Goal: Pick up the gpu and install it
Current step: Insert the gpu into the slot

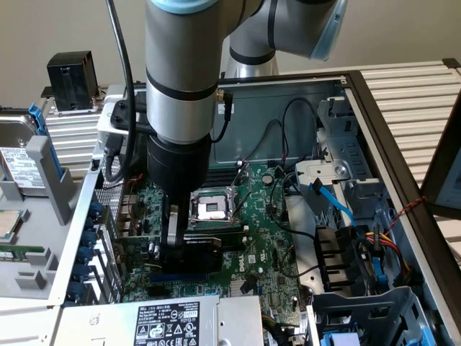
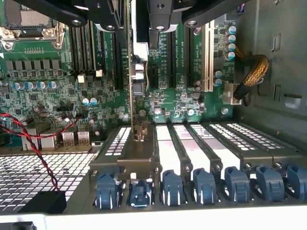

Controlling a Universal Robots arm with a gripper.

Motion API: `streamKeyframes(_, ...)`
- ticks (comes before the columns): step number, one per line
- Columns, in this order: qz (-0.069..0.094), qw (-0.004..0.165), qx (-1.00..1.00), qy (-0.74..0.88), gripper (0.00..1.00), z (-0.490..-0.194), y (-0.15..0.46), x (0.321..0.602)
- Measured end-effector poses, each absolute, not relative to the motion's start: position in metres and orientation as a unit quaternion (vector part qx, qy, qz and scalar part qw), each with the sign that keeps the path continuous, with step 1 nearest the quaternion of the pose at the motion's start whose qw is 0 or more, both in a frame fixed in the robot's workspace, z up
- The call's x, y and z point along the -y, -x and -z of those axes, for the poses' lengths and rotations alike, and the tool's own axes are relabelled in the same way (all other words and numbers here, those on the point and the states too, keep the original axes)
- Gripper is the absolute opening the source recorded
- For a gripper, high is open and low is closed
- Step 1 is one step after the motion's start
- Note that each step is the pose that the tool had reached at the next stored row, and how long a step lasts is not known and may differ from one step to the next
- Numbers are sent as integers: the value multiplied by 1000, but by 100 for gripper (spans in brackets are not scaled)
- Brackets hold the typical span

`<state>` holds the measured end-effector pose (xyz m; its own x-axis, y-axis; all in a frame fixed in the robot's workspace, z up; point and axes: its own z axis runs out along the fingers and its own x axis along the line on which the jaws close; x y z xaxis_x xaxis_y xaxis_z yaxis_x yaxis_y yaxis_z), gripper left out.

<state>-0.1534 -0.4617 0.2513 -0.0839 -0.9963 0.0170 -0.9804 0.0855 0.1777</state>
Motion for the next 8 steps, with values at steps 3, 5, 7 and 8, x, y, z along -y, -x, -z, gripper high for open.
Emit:
streamKeyframes(3,60,67,734,-673,27,-251,154,462)
streamKeyframes(5,60,67,734,-673,27,-251,154,462)
streamKeyframes(7,60,68,734,-673,27,-251,154,462)
streamKeyframes(8,60,68,734,-673,27,-251,154,462)
